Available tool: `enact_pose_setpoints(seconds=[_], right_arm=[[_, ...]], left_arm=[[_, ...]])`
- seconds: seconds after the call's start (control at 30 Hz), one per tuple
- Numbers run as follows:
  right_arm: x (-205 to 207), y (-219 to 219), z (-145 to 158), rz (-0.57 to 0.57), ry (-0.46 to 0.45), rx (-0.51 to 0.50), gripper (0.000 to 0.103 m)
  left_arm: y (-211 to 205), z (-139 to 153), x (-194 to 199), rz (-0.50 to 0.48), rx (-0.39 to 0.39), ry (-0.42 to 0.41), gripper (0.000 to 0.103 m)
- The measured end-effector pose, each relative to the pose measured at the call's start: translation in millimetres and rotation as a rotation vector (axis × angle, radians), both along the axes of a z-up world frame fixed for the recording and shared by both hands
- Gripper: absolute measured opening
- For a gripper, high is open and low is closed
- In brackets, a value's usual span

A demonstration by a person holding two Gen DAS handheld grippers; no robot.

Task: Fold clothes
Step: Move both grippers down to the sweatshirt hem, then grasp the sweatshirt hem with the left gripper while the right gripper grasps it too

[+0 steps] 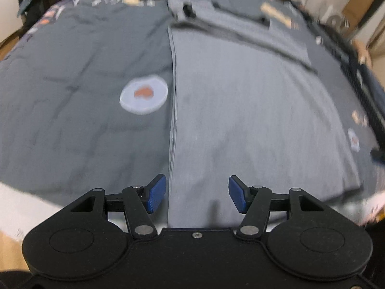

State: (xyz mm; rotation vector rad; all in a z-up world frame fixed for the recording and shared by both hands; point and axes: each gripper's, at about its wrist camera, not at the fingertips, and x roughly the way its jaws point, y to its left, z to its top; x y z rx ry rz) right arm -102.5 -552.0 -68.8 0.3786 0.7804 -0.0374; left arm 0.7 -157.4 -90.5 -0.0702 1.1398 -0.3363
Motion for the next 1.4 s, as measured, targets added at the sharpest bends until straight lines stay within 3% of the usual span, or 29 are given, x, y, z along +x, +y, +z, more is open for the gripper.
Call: enact_pose_setpoints(seconds=[0.13,0.23,0.4,0.57,0.63,0.77,1.1,1.33,1.4], right_arm=[[-0.2,-4.8,6.2,0.049,0.091,-0.062,0.068],[3.7,-4.8,2.6,0.098,0.17,-0.089,0.068],[12.0,-19.4,-10.5,0.126,0.27,-0.012,0.068],[13.9,-33.8,-14.6,0.106,0.318,-0.062,0.068],[14.0,-37.9,-18.1,0.113,0.331,-0.061,0.068],[14.0,-47.2,-28.2,0.106,0.349,-0.021,0.068],[20.5,-48.8,-48.6,0.13,0.476,-0.005,0.068],[24.5,-50.4,-59.2,0.083,0.499,-0.008,0.068],[24.9,-50.2,-61.8,0.082,0.507,-0.009,0.067]], left_arm=[[-7.6,-9.4,-9.5,-0.066,0.124,0.05,0.057],[-9.4,-15.0,-14.2,-0.085,0.141,0.073,0.057],[-9.3,-19.7,-19.6,-0.08,0.116,0.083,0.057],[-5.2,-23.9,-17.6,-0.057,0.109,0.096,0.054],[-2.7,-29.5,-14.7,-0.046,0.097,0.109,0.043],[3.9,-34.5,-13.8,-0.017,0.057,0.124,0.031],[-3.9,-43.4,-17.2,-0.039,0.053,0.127,0.031],[-5.4,-46.8,-15.6,-0.034,0.043,0.13,0.03],[-7.2,-48.8,-14.9,-0.044,0.051,0.128,0.026]])
